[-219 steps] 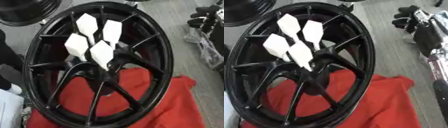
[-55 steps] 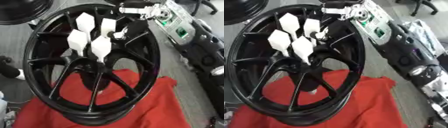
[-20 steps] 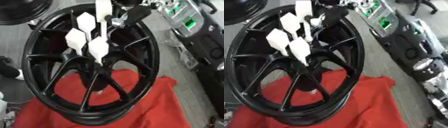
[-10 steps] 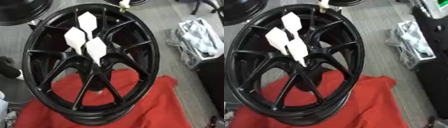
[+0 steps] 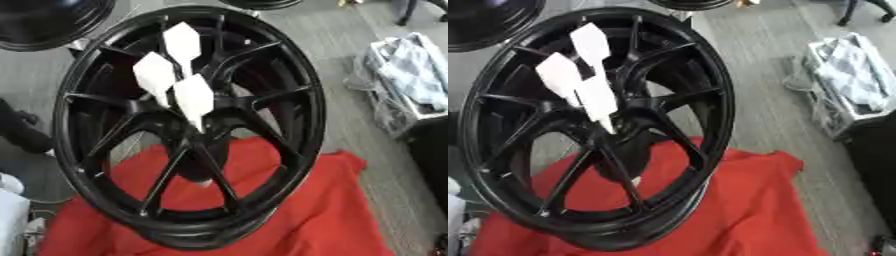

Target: Pull the pin out of the wheel hub.

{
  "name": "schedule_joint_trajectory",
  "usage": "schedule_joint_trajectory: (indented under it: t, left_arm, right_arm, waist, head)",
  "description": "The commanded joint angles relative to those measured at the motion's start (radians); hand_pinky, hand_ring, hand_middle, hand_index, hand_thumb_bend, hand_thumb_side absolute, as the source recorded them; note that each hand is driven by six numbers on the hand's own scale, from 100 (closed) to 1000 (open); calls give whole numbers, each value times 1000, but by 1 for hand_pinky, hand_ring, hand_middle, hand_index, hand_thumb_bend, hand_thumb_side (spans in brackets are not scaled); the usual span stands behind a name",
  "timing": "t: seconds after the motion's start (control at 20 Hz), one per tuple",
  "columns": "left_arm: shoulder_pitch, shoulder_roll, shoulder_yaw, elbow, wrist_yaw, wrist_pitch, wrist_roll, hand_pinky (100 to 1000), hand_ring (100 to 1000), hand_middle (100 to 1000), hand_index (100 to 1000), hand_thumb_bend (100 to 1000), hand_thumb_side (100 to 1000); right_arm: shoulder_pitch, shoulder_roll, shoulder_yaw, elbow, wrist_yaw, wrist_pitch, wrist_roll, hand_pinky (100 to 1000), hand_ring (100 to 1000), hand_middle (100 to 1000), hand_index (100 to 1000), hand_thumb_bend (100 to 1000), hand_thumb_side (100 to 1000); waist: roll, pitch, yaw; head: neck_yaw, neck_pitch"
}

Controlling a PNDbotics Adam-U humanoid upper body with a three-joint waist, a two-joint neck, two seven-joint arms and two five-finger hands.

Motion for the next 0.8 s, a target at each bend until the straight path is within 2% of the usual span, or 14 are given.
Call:
schedule_joint_trajectory:
  t: [0.05,0.15,0.25,0.35,0.4,0.5,0.55,0.6,0.7,0.8]
  left_arm:
    - [-7,15,18,-13,3,-3,6,839,646,625,776,146,775]
    - [-10,12,19,-13,3,-4,7,840,646,625,776,146,773]
    - [-13,9,16,-14,4,-4,4,840,646,626,777,146,771]
    - [-16,5,14,-15,4,-4,1,839,646,626,777,146,771]
    - [-17,4,13,-15,4,-4,0,839,646,626,777,145,769]
    - [-18,3,12,-14,4,-4,-2,839,646,626,777,143,768]
    - [-18,3,12,-14,4,-4,-2,839,646,626,777,142,768]
    - [-18,3,12,-14,5,-4,-2,839,647,626,777,143,769]
    - [-17,3,12,-13,6,-4,-2,839,647,626,777,143,769]
    - [-18,4,11,-12,7,-4,-3,839,647,627,777,142,769]
  right_arm:
    - [103,-23,-96,-53,63,-98,-31,761,587,390,517,100,149]
    - [186,1,-126,-59,139,-158,-46,777,622,439,568,100,100]
    - [243,24,-141,-50,215,-203,-47,795,674,518,660,100,100]
    - [280,47,-149,-30,278,-229,-32,812,735,627,764,100,100]
    - [292,57,-153,-18,303,-238,-23,831,787,727,838,100,100]
    - [308,72,-160,10,339,-242,-8,855,836,819,902,112,100]
    - [312,78,-164,25,351,-236,-4,863,850,844,913,162,100]
    - [315,82,-168,39,361,-230,-5,876,865,861,917,228,100]
    - [318,89,-176,66,375,-212,-15,882,870,870,919,276,111]
    - [320,94,-179,88,386,-197,-22,892,879,890,926,291,167]
  waist:
    - [2,-12,-2]
    - [6,-11,-4]
    - [11,-11,-4]
    - [14,-13,-3]
    - [16,-13,-3]
    - [18,-15,-3]
    - [19,-15,-3]
    - [19,-15,-3]
    - [20,-16,-3]
    - [21,-16,-3]
  head:
    - [17,4]
    - [21,4]
    - [21,4]
    - [17,4]
    - [16,4]
    - [15,4]
    - [15,4]
    - [15,4]
    - [15,4]
    - [17,4]
